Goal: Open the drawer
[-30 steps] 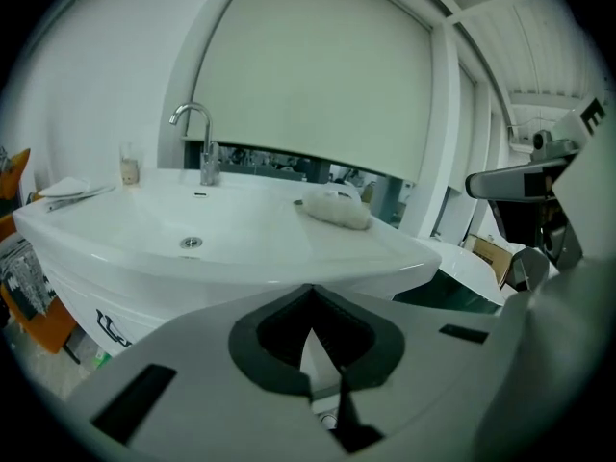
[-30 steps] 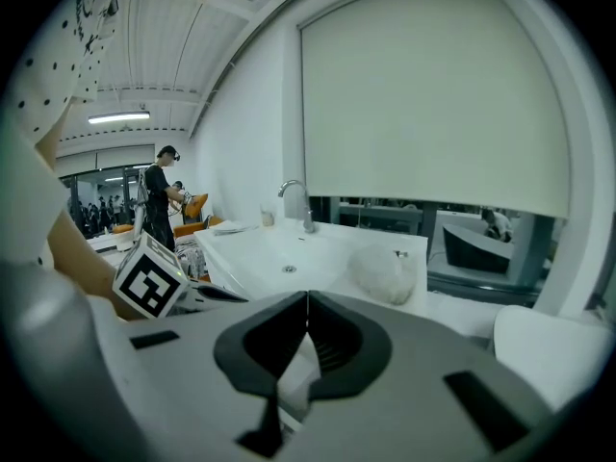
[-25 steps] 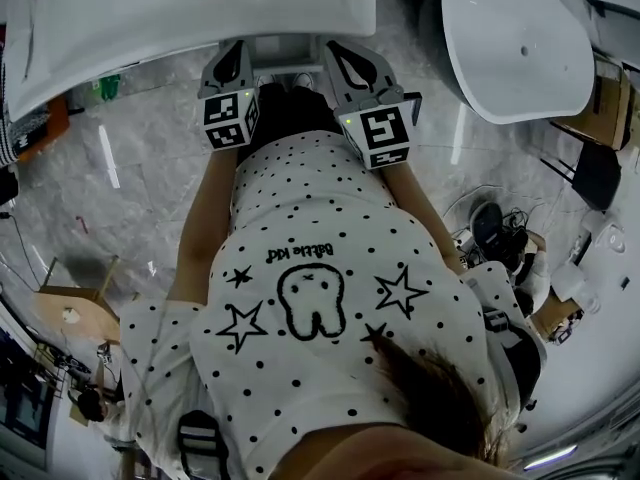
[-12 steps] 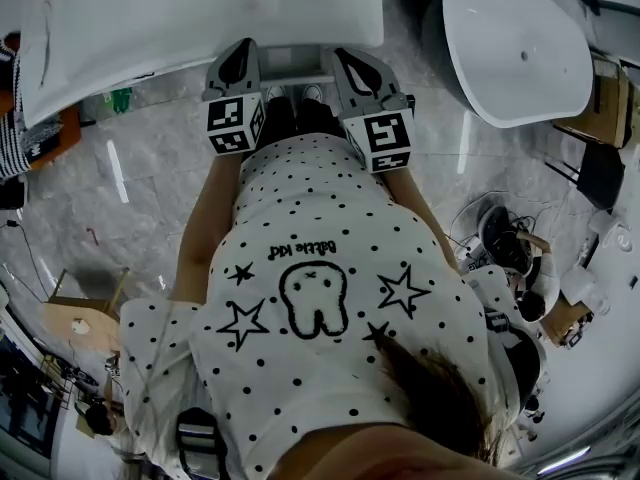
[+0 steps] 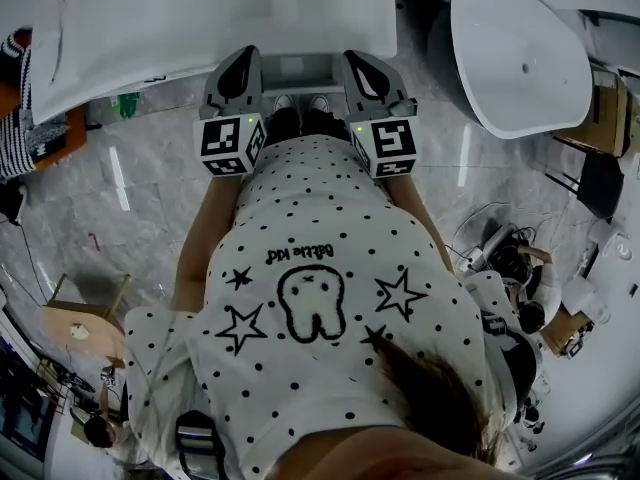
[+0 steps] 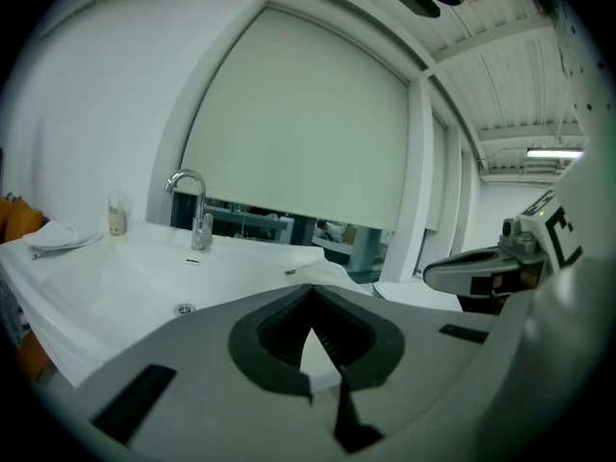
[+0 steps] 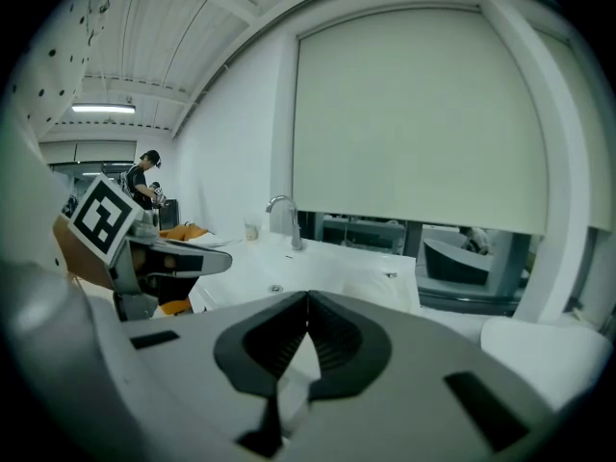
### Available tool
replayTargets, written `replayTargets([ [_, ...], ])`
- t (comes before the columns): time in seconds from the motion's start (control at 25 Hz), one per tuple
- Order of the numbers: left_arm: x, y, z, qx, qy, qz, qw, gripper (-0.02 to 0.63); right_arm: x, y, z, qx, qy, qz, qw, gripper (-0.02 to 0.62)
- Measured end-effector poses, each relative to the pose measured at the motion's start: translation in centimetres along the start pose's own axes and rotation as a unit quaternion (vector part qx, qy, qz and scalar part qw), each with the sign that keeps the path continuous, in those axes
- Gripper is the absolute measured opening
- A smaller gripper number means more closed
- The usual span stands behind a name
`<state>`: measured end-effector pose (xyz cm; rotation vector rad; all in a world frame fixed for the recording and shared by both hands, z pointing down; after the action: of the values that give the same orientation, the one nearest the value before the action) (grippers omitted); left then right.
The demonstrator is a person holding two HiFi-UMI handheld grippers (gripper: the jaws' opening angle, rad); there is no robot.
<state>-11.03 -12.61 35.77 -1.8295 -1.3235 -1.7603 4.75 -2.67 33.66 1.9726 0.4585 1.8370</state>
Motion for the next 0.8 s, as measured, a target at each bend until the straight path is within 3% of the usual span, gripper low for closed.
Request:
replayTargets([
  [0.36,-4.4,-2.4,0.3,0.010,-0.005,0.038,0.9992,0.003,-1.0,-0.4,0.9,0.026,0.017,0.015,0.999,0.014],
  [0.56,-5.5,-3.0,0.5,0.018,0.021,0.043,0.9987,0.003,-1.0,-0.4,1.4,0.036,0.022,0.016,0.999,0.014],
  [0.8,-5.4,-3.1,0.4,0.019,0.019,0.040,0.9988,0.004,-1.5,0.3,0.0,0.004,-0.025,0.011,1.000,0.014],
])
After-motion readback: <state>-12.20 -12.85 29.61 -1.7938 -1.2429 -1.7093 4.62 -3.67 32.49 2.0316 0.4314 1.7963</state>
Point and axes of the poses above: the fingertips, and each gripper's own axes: y forward along the fingers, z to its right, x out of its underside, the point moved 5 cm from there along -y, backward along the fingers, and after that the axes turned 6 degrees about -z, right-handed, at the moved point
